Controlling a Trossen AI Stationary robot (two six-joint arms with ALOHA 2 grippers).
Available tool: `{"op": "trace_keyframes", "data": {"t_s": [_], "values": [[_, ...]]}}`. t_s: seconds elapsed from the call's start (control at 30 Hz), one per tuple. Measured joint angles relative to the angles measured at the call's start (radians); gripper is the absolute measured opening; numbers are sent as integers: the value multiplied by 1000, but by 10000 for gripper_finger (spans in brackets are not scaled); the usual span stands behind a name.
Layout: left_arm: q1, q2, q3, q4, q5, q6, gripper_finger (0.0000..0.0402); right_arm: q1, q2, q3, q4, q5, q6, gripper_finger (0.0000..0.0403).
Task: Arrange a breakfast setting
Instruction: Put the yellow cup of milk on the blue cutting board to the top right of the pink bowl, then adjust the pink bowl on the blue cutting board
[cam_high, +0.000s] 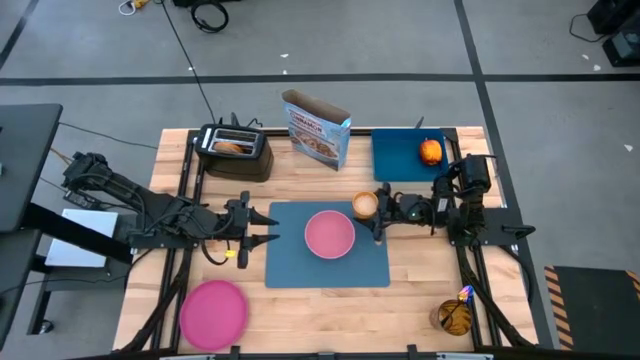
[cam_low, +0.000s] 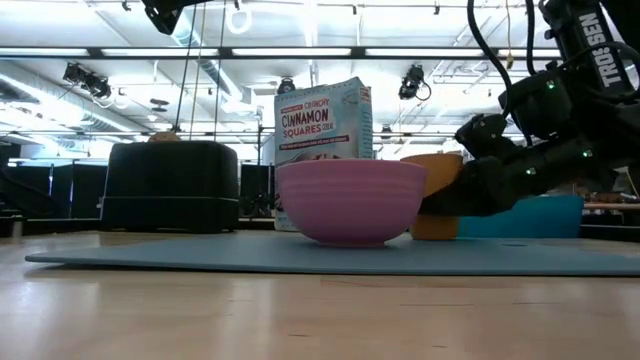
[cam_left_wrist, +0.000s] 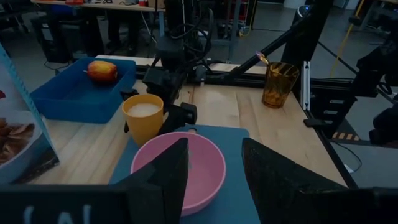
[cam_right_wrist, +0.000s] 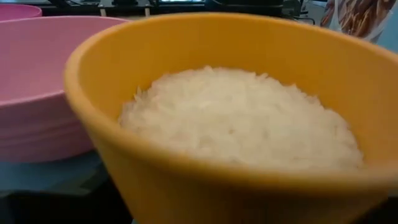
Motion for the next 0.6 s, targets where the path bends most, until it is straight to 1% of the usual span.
{"op": "trace_keyframes", "data": {"t_s": [0.2, 0.37, 0.6], "values": [[0, 0, 0, -16, 0, 1, 157, 2, -44, -53, -7, -1, 53, 380], [0, 0, 0, -18, 1, 2, 157, 22, -100, -94, -20, 4, 58, 383], [0, 1, 0, -32, 1, 3, 157, 72, -213, -106, -225, 48, 101, 382]]}}
